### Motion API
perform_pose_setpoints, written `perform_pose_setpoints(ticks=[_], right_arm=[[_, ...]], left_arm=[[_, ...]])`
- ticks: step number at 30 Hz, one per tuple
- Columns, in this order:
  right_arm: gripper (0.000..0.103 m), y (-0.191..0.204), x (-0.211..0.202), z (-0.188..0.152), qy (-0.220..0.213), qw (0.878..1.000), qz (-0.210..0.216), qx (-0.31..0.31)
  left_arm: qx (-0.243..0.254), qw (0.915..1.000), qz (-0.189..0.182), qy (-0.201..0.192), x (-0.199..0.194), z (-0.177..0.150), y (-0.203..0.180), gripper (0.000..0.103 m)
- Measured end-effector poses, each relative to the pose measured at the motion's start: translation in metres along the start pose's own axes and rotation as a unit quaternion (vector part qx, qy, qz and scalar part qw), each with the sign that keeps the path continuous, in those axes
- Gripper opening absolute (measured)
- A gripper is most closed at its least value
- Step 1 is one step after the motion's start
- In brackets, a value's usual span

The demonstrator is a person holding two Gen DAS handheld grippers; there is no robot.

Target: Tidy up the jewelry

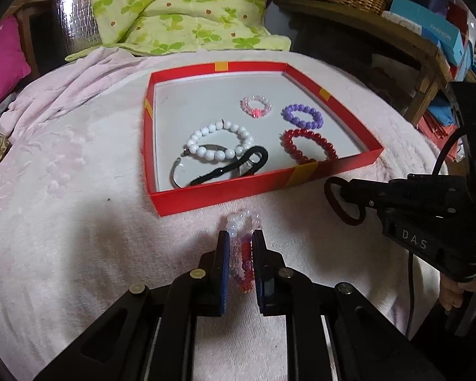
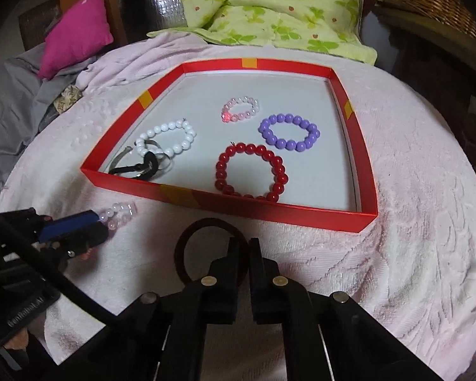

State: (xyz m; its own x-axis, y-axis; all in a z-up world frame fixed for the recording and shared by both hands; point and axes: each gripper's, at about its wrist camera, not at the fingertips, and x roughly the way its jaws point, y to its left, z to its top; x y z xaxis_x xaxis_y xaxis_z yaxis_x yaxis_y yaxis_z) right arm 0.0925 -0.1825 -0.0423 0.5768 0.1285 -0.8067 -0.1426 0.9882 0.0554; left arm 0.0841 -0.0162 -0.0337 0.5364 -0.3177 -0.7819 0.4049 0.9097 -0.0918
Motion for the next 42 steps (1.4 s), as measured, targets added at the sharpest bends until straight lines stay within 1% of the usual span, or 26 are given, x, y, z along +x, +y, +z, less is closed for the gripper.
perform_pose_setpoints(ticks=[3, 6, 7, 10, 12, 13, 14, 15, 16, 18, 19, 21, 22, 23, 24, 25, 26, 30, 33, 37, 39, 42], right_arm=[[0.006, -0.002, -0.011, 0.001, -0.016, 1.000, 0.023, 0.003], [0.006, -0.005, -0.020, 0.003, -0.030, 0.998, 0.047, 0.014], [0.006, -0.006, -0.022, 0.005, -0.033, 0.998, 0.051, 0.017], [0.006, -0.006, -0.024, 0.004, -0.033, 0.998, 0.047, 0.016], [0.006, -0.006, -0.022, 0.003, -0.026, 0.998, 0.046, 0.016], [0.006, -0.007, -0.021, 0.003, -0.022, 0.999, 0.045, 0.017], [0.006, -0.007, -0.018, 0.004, -0.019, 0.999, 0.043, 0.018], [0.006, -0.008, -0.017, 0.003, -0.017, 0.999, 0.042, 0.018], [0.006, -0.009, -0.016, 0.003, -0.015, 0.999, 0.042, 0.020], [0.006, -0.012, -0.017, 0.002, -0.015, 0.999, 0.042, 0.022], [0.006, -0.013, -0.017, 0.001, -0.015, 0.999, 0.042, 0.022], [0.006, -0.014, -0.017, 0.000, -0.014, 0.999, 0.042, 0.024], [0.006, -0.015, -0.017, 0.000, -0.013, 0.999, 0.042, 0.024], [0.006, -0.015, -0.016, -0.001, -0.011, 0.999, 0.042, 0.024], [0.006, -0.015, -0.016, 0.000, -0.009, 0.999, 0.042, 0.025], [0.006, -0.015, -0.016, 0.000, -0.009, 0.999, 0.043, 0.025], [0.006, -0.014, -0.016, 0.000, -0.009, 0.999, 0.043, 0.024], [0.006, -0.011, -0.018, 0.000, -0.014, 0.999, 0.045, 0.020], [0.006, -0.010, -0.019, 0.001, -0.017, 0.999, 0.048, 0.019], [0.006, -0.009, -0.022, 0.003, -0.023, 0.998, 0.055, 0.019], [0.006, -0.006, -0.025, 0.003, -0.031, 0.998, 0.062, 0.014], [0.006, -0.003, -0.031, 0.003, -0.045, 0.997, 0.067, 0.006]], left_arm=[[-0.005, 0.9999, -0.010, -0.008, -0.008, 0.001, 0.003, 0.003], [-0.004, 0.9999, -0.011, -0.013, -0.013, 0.001, 0.006, 0.003], [-0.006, 0.9999, -0.009, -0.011, -0.013, 0.000, 0.008, 0.003], [-0.013, 0.9999, 0.003, -0.001, -0.008, 0.000, 0.013, 0.004], [-0.022, 0.9997, 0.002, 0.012, -0.005, 0.000, 0.017, 0.015], [-0.030, 0.9994, -0.008, 0.016, -0.003, 0.000, 0.018, 0.037], [-0.034, 0.9993, -0.010, 0.015, -0.003, 0.000, 0.018, 0.066], [-0.034, 0.9993, -0.009, 0.010, -0.004, -0.001, 0.016, 0.073], [-0.028, 0.9996, -0.005, 0.001, -0.006, -0.001, 0.012, 0.075], [-0.004, 1.0000, 0.000, 0.005, -0.001, -0.002, 0.004, 0.075], [0.003, 0.9999, 0.008, 0.009, 0.003, -0.003, 0.002, 0.075], [0.008, 0.9987, 0.038, 0.034, 0.020, -0.006, 0.001, 0.074], [0.006, 0.9984, 0.040, 0.041, 0.026, -0.007, 0.001, 0.066], [0.007, 0.9986, 0.042, 0.030, 0.027, -0.007, 0.000, 0.058], [0.014, 0.9988, 0.040, 0.024, 0.026, -0.005, -0.002, 0.047], [0.018, 0.9991, 0.032, 0.022, 0.024, -0.004, -0.004, 0.023], [0.016, 0.9992, 0.029, 0.021, 0.023, -0.004, -0.004, 0.015], [0.012, 0.9995, 0.023, 0.016, 0.017, -0.005, -0.003, 0.015], [0.004, 1.0000, -0.002, 0.002, 0.004, -0.004, -0.001, 0.015], [-0.002, 0.9996, -0.022, -0.017, -0.010, -0.002, -0.003, 0.015], [0.001, 0.9995, -0.020, -0.025, -0.016, -0.001, -0.003, 0.015], [0.003, 0.9995, -0.004, -0.033, -0.021, 0.001, -0.004, 0.015]])
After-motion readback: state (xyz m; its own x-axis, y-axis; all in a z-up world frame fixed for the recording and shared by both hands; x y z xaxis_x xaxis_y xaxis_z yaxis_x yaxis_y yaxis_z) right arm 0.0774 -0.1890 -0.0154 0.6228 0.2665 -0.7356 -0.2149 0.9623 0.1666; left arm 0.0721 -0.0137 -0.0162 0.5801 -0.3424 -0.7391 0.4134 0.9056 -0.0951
